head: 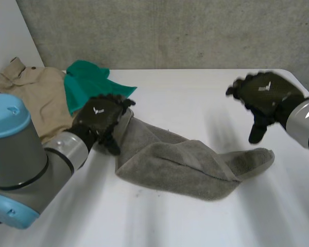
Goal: Fold the laundry.
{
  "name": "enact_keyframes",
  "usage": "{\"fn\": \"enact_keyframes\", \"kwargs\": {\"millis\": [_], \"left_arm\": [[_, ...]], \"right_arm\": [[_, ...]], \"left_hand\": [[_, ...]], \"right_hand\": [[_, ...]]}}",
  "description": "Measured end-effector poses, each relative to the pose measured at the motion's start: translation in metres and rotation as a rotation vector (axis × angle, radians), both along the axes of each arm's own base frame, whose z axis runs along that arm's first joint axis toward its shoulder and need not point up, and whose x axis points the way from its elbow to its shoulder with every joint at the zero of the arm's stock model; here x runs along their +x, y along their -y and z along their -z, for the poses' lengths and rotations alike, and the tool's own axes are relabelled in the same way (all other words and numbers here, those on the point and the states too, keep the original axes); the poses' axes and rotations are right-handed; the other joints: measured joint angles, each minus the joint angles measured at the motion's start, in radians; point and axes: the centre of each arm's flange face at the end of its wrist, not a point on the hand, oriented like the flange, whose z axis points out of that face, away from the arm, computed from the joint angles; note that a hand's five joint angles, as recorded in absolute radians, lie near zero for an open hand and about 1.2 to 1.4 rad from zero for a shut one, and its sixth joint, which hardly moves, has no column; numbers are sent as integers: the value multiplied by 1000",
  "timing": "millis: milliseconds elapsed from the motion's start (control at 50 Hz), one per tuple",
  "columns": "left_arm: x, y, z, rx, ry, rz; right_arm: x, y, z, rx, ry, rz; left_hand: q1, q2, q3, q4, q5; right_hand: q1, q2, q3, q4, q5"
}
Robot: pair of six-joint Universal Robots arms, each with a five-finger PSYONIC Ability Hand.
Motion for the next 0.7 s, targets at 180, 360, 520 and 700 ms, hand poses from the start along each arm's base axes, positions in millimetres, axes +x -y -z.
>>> {"fn": "enact_keyframes", "kwargs": {"millis": [180, 360, 520, 700], "left_arm": [[3, -3, 27, 21, 135, 20], [17, 26, 32, -10, 172, -32], [26, 31, 29, -11, 163, -60], [42, 29, 14, -33, 146, -105]], "right_arm": [[-3, 5, 57, 206, -84, 2], [38, 11, 71, 294, 158, -12], [93, 12, 89, 387, 286, -85], [127, 24, 134, 492, 315, -87]], "left_hand": [[0, 12, 0, 1, 3], [0, 14, 0, 1, 3], [0, 12, 0, 1, 0], [0, 12, -2, 0, 0]], "right_hand": [[0, 0, 0, 0, 0], [4, 2, 23, 2, 4], [4, 2, 23, 2, 4], [318, 333, 341, 320, 306]]}}
